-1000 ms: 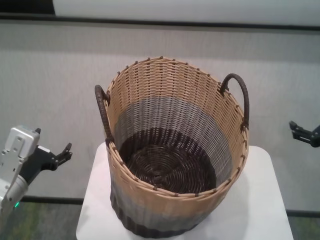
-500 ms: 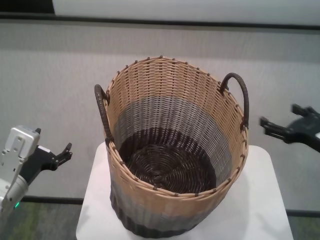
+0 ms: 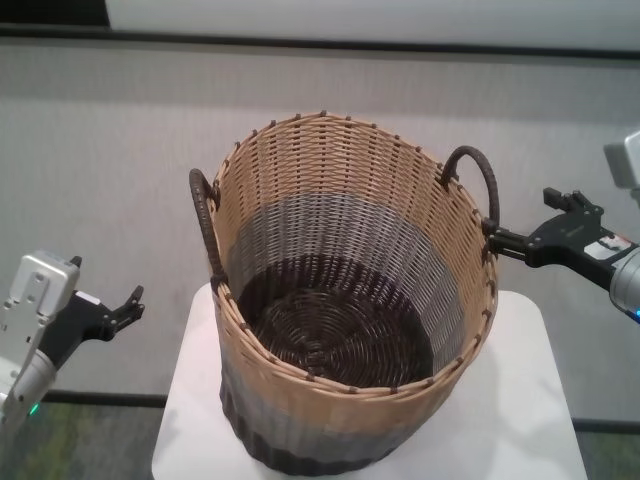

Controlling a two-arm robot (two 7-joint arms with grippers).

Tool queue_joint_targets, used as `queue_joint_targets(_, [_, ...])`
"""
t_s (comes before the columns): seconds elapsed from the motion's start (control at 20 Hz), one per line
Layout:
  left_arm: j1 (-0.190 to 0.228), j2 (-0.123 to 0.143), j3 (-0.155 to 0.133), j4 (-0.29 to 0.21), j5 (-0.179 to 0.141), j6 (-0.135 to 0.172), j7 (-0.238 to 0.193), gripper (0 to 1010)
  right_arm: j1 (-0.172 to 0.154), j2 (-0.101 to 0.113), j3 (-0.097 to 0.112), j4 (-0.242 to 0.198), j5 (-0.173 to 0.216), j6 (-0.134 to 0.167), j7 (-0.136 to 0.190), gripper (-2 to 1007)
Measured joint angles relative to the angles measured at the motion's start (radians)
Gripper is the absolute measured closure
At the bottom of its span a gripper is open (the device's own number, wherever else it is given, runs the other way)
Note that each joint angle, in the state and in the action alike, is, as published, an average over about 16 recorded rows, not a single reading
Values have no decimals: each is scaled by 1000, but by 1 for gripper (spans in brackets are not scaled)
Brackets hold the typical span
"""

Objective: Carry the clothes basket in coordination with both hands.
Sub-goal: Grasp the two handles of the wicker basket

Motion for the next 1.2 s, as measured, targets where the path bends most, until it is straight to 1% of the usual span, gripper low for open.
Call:
queue_joint_targets(0.1, [0,0,0,0,0,0,0,10,16,-9,-6,15,-6,9,4,4])
queue_joint_targets(0.25, [0,0,0,0,0,0,0,10,33,-23,-3,34,2,33,12,4])
queue_joint_targets(0.55, [0,0,0,0,0,0,0,10,58,-47,15,68,46,90,25,4])
queue_joint_targets(0.8, [0,0,0,0,0,0,0,10,79,-60,20,91,76,135,23,4])
queue_joint_targets(1.0, [0,0,0,0,0,0,0,10,98,-67,13,108,87,159,19,4])
queue_joint_targets(1.2, [0,0,0,0,0,0,0,10,124,-76,-6,129,85,166,16,4])
